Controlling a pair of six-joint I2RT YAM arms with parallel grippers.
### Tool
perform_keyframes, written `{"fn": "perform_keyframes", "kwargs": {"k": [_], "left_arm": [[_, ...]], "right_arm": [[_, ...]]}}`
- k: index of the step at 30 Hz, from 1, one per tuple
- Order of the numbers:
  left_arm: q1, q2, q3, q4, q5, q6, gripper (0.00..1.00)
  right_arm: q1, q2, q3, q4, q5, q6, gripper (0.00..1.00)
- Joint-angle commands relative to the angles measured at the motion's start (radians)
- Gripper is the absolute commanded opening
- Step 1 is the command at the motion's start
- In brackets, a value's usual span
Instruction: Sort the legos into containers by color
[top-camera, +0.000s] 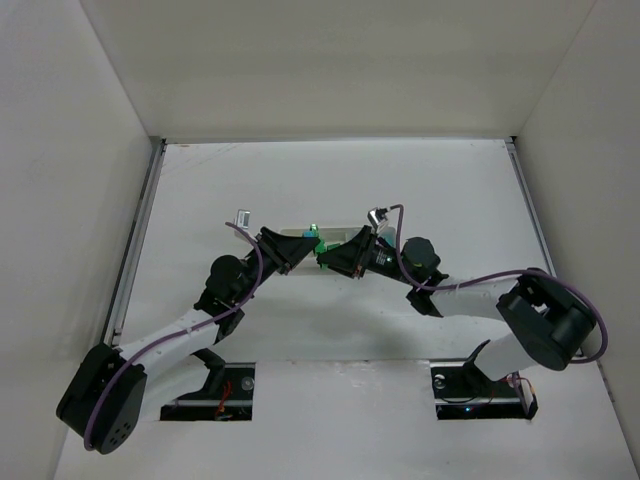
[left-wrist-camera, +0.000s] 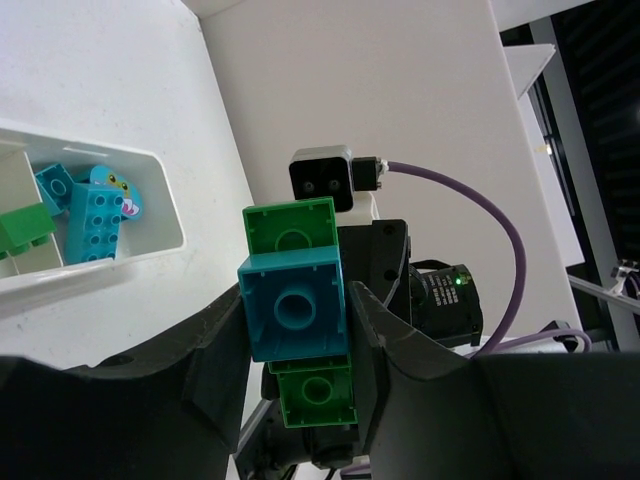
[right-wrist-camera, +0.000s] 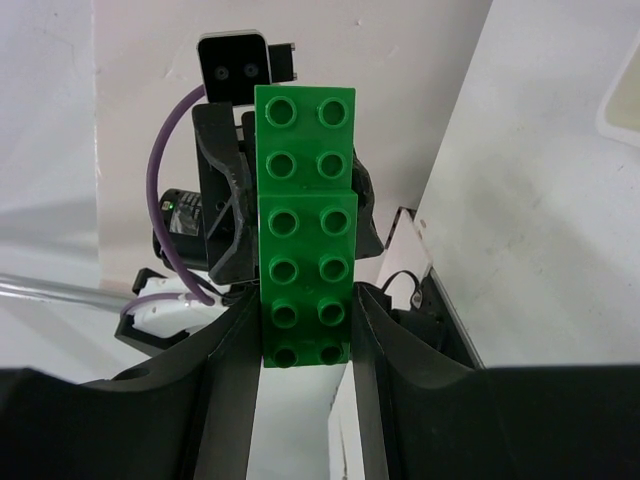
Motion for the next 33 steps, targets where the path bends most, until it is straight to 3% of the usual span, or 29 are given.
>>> {"fn": "perform_keyframes", "kwargs": {"k": [1, 10, 21, 25, 33], "left_arm": [[-0.007, -0.018, 0.047, 0.053, 0.009, 0.026, 0.32], [0.008, -0.023, 0.051, 0.036, 0.052, 0.025, 0.25], [0.066, -0.077, 0.041, -0.019, 0.087, 0.031, 0.24], [0.116, -0.123, 0.042, -0.106, 0.092, 0.054, 0.24], [0.166, -0.176, 0.045, -0.252, 0.072, 0.12, 0.25]], "right_arm": [[-0.005, -0.004, 0.014, 0.106, 0.0, 0.019, 0.33], [-0.073, -0.059, -0.049, 0.138, 0.035, 0.027, 0.32], [-0.14, -0.082, -0.057, 0.089, 0.011, 0.003, 0.32], [-0.136, -0.059, -0.01, -0.099, 0.035, -0.088, 0.32], [-0.084, -0.059, 0.206, -0.596, 0.271, -0.385, 0.33]]}}
